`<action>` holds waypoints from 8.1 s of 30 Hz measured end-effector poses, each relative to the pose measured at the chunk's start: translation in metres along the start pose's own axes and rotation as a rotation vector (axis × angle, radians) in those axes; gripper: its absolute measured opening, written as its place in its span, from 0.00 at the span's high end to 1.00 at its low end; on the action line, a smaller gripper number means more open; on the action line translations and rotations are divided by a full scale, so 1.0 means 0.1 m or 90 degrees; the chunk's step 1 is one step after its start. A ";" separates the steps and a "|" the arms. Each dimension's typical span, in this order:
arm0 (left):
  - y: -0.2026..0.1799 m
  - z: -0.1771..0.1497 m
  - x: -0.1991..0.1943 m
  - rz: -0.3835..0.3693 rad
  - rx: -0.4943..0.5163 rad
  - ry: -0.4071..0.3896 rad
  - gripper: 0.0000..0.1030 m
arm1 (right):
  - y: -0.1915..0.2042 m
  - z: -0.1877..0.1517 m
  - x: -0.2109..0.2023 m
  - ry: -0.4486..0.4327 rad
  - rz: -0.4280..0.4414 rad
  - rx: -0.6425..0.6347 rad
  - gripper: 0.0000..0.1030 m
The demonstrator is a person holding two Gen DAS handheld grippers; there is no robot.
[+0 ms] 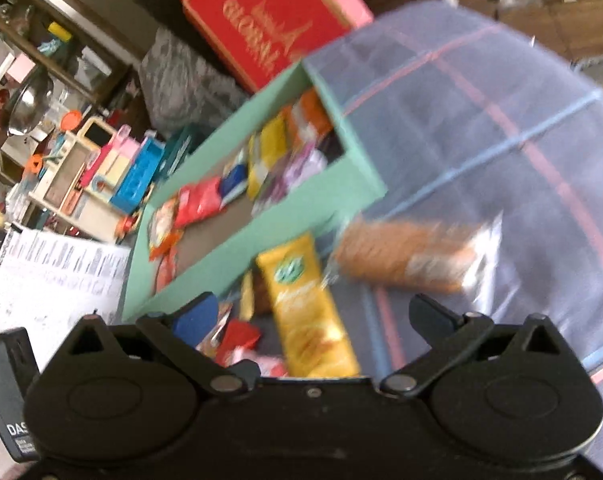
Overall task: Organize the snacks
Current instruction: 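Grasp the yellow CVT mango bar with the left gripper while the right grasps the bread roll, then lift both held snacks and carry them over the green tray, then lower both snacks into the tray and open both grippers, then move both grippers back over the remaining snacks beside the tray, then grasp the yellow-green bar with the left gripper while the right reaches the red candy packet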
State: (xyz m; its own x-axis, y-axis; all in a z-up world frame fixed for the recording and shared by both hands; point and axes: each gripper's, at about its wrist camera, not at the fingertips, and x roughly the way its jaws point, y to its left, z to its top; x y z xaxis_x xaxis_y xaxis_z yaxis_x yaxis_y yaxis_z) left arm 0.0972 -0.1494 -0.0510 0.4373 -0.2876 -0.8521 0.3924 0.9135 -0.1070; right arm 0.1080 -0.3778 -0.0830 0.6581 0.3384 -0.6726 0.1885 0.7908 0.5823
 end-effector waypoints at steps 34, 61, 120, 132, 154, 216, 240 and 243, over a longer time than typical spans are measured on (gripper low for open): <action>-0.26 -0.10 0.31 0.006 0.119 0.004 0.63 | 0.01 -0.03 0.41 0.065 -0.091 -0.216 0.43; 0.05 -0.17 -0.41 -0.052 0.053 -0.088 0.87 | 0.24 0.04 -0.10 -0.018 -0.056 -0.124 0.63; 1.55 0.12 -0.55 0.079 -0.151 -0.112 0.00 | 1.49 0.40 0.76 0.019 -0.002 -0.161 0.00; 1.76 -0.50 -0.62 0.109 -0.191 -0.089 0.00 | 1.07 0.06 0.49 0.052 -0.015 -0.125 0.00; 2.14 -0.27 -0.29 0.038 -0.127 -0.120 0.00 | 1.14 -0.19 0.68 0.113 -0.052 -0.122 0.00; 1.75 -0.68 -0.25 -0.073 -0.128 -0.007 0.73 | 1.19 -0.39 0.84 0.102 -0.105 -0.178 0.21; 1.54 -0.64 -0.22 0.031 -0.073 -0.032 0.81 | 1.48 -0.79 1.00 0.110 -0.126 -0.373 0.65; 1.57 -0.67 -0.28 0.027 -0.086 -0.026 0.81 | 1.36 -0.69 0.92 0.120 -0.096 -0.310 0.69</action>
State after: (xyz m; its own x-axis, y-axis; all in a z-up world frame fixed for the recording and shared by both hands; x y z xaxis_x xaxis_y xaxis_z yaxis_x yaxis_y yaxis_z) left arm 0.0926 0.0210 -0.0781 0.4847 -0.2576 -0.8359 0.2620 0.9545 -0.1423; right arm 0.1444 -0.2041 -0.0975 0.4991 0.2533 -0.8287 -0.1178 0.9673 0.2246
